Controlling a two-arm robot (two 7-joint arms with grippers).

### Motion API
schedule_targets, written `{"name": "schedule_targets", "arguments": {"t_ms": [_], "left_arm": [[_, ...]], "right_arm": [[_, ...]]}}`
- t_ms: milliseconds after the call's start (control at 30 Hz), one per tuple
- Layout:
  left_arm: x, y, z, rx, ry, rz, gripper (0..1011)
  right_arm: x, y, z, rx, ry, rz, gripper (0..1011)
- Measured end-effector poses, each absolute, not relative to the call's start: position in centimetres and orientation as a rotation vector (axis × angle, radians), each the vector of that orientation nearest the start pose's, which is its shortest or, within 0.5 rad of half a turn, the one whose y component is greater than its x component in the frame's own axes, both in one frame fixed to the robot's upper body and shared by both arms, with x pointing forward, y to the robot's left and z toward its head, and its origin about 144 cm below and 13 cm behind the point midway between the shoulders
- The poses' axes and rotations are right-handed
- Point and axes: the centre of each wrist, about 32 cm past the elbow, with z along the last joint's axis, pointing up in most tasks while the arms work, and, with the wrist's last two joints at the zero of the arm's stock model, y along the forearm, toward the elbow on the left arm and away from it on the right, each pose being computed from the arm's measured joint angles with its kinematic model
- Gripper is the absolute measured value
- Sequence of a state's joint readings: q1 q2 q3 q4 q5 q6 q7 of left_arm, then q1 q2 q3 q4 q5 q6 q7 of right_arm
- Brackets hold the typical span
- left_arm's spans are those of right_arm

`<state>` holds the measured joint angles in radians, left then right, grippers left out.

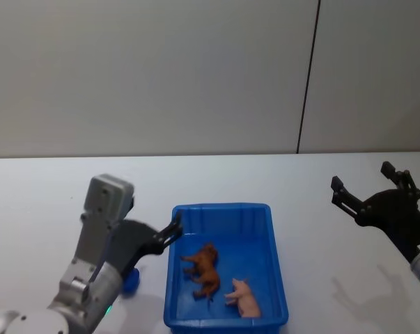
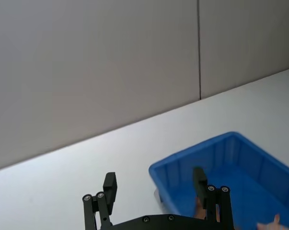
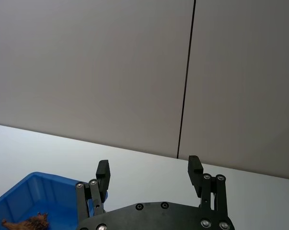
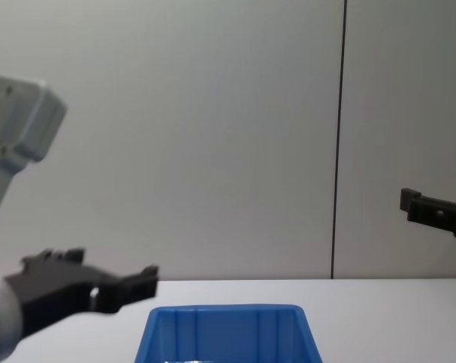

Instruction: Pick up the two dolls from the table and place them into the box.

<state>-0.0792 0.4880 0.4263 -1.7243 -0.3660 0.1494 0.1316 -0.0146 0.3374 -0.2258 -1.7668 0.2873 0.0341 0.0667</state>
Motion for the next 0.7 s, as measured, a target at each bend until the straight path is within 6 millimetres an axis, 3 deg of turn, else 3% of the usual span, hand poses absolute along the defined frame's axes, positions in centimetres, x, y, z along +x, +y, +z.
{"name": "schedule_targets", "arguments": {"t_ms": [367, 700], "left_arm": [[42.7, 24.1, 116.0, 0.212, 0.075, 1.399, 1001], [41.9, 25.3, 114.6, 0.224, 0.145, 1.456, 1001]], "right_arm": [[44.3, -23.7, 118.9, 0.026, -0.075, -1.230, 1001], [44.3, -23.7, 118.9, 0.026, -0.075, -1.230, 1001]]}}
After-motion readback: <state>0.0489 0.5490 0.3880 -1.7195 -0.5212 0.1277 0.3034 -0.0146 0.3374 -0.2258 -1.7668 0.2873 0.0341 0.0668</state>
